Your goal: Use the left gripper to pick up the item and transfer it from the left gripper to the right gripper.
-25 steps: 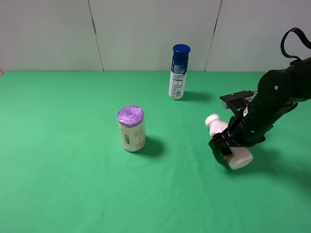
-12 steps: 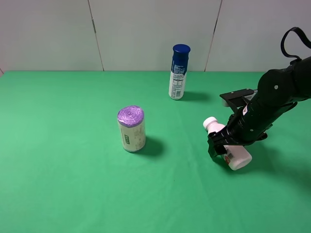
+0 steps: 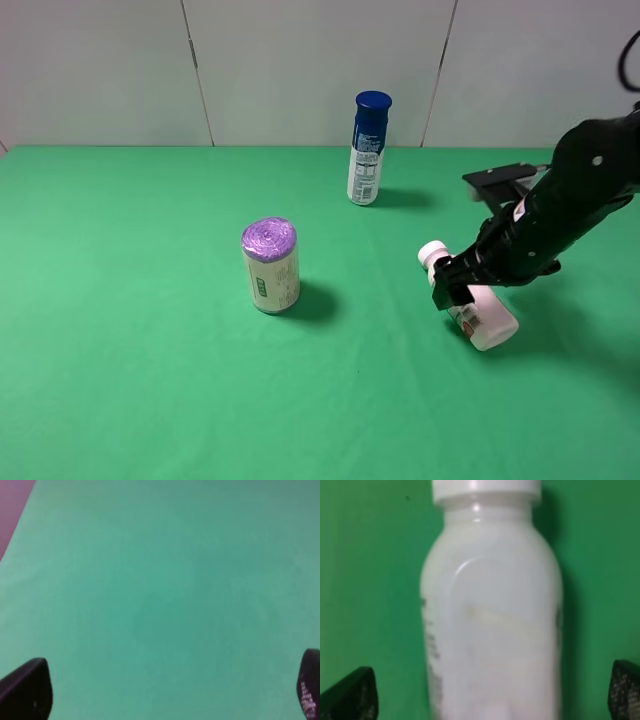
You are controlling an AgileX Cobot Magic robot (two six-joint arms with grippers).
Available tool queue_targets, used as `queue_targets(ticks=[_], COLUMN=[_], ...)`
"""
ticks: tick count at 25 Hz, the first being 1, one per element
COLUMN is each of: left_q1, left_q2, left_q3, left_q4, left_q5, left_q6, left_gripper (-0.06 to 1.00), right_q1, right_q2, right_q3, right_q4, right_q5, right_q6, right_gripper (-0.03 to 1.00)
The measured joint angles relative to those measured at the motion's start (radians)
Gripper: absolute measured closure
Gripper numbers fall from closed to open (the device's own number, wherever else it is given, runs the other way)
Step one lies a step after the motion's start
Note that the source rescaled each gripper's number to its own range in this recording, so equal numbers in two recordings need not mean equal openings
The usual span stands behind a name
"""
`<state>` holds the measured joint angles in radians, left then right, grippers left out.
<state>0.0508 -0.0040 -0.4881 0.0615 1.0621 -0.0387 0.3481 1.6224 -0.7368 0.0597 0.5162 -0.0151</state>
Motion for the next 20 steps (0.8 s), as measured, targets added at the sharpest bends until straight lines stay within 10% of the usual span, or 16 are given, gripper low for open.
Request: queue_targets(ticks=[20], left_q1=[0.000], left_q2=[0.000], left_q3=[0.000], left_q4=[0.000], left_q5=[0.000], left_q6=[0.000], left_gripper=[-0.01], right_q1=[0.000], right_q2=[-0.753], right_q3=[-0.001], right_q4=[0.001], right_q5=[0.410], right_q6=[0.000], right_gripper=[-0.03])
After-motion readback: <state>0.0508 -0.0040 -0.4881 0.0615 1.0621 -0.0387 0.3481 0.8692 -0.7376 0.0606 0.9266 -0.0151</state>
